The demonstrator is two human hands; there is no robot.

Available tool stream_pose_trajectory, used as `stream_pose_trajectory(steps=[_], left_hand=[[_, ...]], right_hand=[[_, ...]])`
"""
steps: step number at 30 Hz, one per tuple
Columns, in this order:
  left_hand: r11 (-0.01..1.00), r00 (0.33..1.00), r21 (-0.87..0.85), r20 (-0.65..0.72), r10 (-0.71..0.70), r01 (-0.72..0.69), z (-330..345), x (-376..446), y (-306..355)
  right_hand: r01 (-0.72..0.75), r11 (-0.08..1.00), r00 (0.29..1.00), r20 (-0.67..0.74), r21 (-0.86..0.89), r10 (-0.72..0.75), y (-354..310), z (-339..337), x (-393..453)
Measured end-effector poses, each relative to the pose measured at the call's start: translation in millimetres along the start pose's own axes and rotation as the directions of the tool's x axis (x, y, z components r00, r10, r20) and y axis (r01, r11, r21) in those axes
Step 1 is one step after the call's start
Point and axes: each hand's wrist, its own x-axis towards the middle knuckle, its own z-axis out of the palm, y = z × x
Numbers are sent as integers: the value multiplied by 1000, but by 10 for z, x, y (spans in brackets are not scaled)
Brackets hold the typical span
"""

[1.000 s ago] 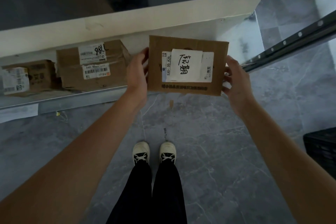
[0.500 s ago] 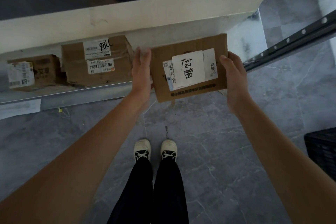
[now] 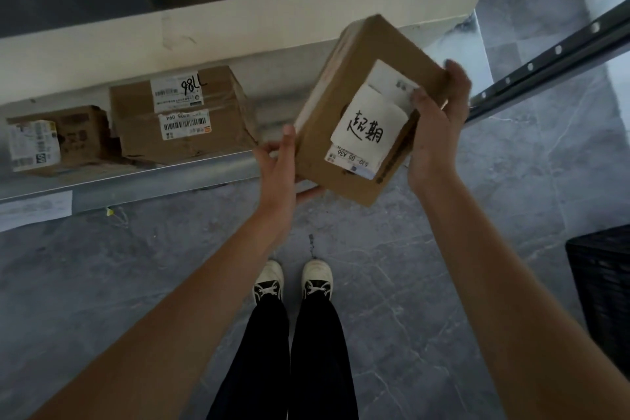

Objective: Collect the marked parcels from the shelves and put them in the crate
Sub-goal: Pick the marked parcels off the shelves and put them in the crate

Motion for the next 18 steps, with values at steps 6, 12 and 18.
stream_pose_trajectory(steps=[6,12,18], left_hand=[[973,998,227,54,18,-30,-121,75,-5],[973,987,176,83,137,-150,-210,169,110],[886,913,230,175,368,-402,-217,210,259]], right_hand=[[-142,989,982,127,26,138,101,24,-10],[17,997,981,194,-80,-1,231,42,-273],[46,999,994,96,0,-46,317,117,-324]])
